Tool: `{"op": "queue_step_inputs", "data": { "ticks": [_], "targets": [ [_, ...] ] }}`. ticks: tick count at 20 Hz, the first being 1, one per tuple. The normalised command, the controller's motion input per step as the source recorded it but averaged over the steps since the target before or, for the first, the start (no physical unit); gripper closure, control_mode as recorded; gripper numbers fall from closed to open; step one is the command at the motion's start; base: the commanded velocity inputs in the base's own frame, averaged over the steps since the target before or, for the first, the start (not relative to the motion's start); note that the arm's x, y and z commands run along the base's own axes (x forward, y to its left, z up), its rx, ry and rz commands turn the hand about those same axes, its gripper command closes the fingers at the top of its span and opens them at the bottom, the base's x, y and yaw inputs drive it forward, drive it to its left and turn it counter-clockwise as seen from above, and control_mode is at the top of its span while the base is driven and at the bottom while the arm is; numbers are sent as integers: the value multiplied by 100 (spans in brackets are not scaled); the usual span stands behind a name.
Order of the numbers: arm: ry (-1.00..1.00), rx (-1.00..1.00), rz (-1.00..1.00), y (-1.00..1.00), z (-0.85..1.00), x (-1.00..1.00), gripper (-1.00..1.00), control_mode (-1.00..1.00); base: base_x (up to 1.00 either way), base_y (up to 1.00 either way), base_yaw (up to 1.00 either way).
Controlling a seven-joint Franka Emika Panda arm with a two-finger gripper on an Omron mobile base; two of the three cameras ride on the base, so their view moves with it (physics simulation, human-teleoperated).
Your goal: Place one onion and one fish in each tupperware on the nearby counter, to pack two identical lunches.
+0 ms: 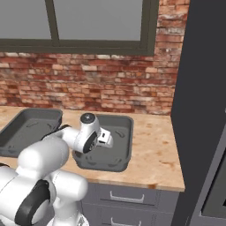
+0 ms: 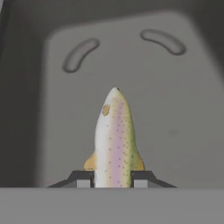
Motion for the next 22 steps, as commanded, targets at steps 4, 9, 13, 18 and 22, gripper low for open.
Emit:
{"op": "queue_step_inputs", "data": {
  "ticks": [4,9,13,18,22],
  "targets": [
    [0,0,0,0,-19,7,100,-100,0,0,0],
    [0,0,0,7,-7,0,-100,-100,0,0,0],
    [0,0,0,19,-2,6,-100,-100,0,0,0],
    [-7,0,0,4,-2,21,-100,-100,0,0,0],
    [-11,0,0,0,9,3,-100,-100,0,0,0]
  ]
}}
